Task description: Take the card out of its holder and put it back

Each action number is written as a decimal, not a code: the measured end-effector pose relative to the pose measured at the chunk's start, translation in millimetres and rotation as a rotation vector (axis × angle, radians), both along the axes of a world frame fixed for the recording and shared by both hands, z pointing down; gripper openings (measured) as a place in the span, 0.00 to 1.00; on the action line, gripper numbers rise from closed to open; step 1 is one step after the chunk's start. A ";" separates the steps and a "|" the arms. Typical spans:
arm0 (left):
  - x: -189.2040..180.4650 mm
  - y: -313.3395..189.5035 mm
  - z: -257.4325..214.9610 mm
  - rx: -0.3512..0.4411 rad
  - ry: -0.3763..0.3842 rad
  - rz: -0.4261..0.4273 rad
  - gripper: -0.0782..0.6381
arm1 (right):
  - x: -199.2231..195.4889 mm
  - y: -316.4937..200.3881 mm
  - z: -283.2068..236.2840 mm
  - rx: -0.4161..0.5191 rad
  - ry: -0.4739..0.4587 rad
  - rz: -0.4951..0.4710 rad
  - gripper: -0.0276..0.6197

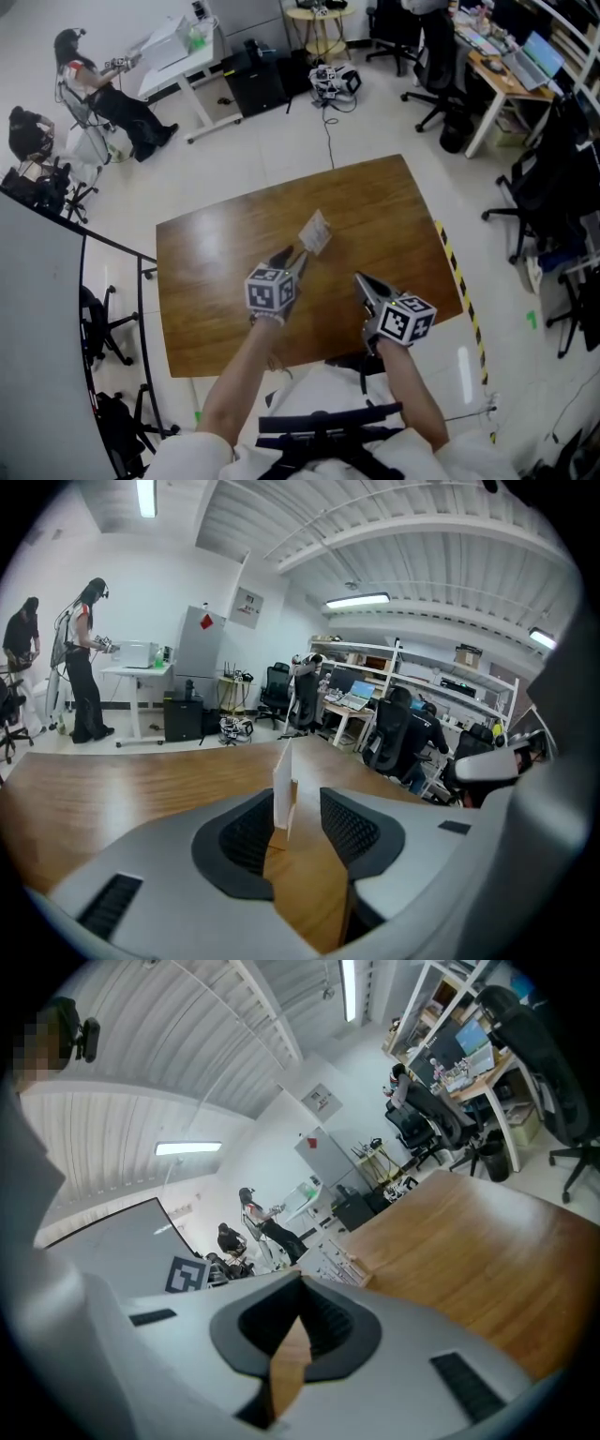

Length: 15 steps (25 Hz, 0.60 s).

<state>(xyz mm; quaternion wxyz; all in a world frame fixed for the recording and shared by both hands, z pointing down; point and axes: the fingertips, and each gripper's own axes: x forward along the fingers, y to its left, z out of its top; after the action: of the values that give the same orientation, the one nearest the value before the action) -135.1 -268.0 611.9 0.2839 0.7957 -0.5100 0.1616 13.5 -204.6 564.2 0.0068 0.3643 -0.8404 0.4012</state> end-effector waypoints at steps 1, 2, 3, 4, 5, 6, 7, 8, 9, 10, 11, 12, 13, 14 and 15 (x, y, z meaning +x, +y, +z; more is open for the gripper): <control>1.1 -5.5 3.5 -0.002 -0.004 0.004 0.35 | 2.2 -3.5 1.1 -0.001 -0.003 0.003 0.05; 2.2 -11.1 7.1 -0.004 -0.007 0.009 0.37 | 4.2 -6.6 2.5 -0.003 -0.004 0.006 0.05; 2.8 -16.5 10.8 -0.006 -0.009 0.014 0.38 | 5.9 -9.2 3.9 -0.006 -0.003 0.008 0.05; 2.8 -21.6 14.4 -0.008 -0.011 0.019 0.39 | 7.2 -11.7 5.0 -0.010 0.000 0.010 0.05; 2.3 -26.6 17.5 -0.008 -0.012 0.023 0.40 | 8.4 -14.3 5.9 -0.012 0.003 0.013 0.04; 1.9 -31.3 20.3 -0.009 -0.012 0.027 0.40 | 9.8 -17.2 6.6 -0.014 0.005 0.016 0.05; 2.0 -35.9 22.9 -0.010 -0.011 0.031 0.40 | 11.7 -20.5 7.1 -0.016 0.007 0.020 0.05; 2.7 -40.2 25.7 -0.013 -0.010 0.034 0.40 | 14.0 -23.9 8.0 -0.018 0.009 0.023 0.05; 3.9 -43.9 28.9 -0.018 -0.011 0.037 0.40 | 16.8 -26.9 10.0 -0.022 0.010 0.026 0.05; 5.3 -47.1 32.1 -0.022 -0.014 0.041 0.40 | 19.5 -29.5 12.8 -0.025 0.011 0.027 0.04; 6.8 -49.8 34.8 -0.024 -0.016 0.045 0.40 | 21.8 -31.7 15.7 -0.028 0.012 0.028 0.05; 8.2 -52.0 36.9 -0.023 -0.016 0.049 0.40 | 23.3 -33.8 18.1 -0.031 0.014 0.028 0.04; 9.3 -54.0 38.8 -0.021 -0.015 0.053 0.40 | 24.1 -35.6 20.2 -0.033 0.016 0.028 0.04; 10.1 -55.9 40.7 -0.018 -0.013 0.056 0.39 | 24.1 -37.5 22.0 -0.035 0.018 0.028 0.04; 10.6 -58.0 42.2 -0.016 -0.009 0.060 0.40 | 23.6 -39.2 23.4 -0.037 0.020 0.027 0.04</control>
<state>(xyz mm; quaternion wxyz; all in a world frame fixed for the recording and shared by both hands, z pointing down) -124.5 -326.0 654.2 0.2830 0.8076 -0.4859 0.1778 37.1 -243.8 587.6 0.0166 0.3796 -0.8278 0.4128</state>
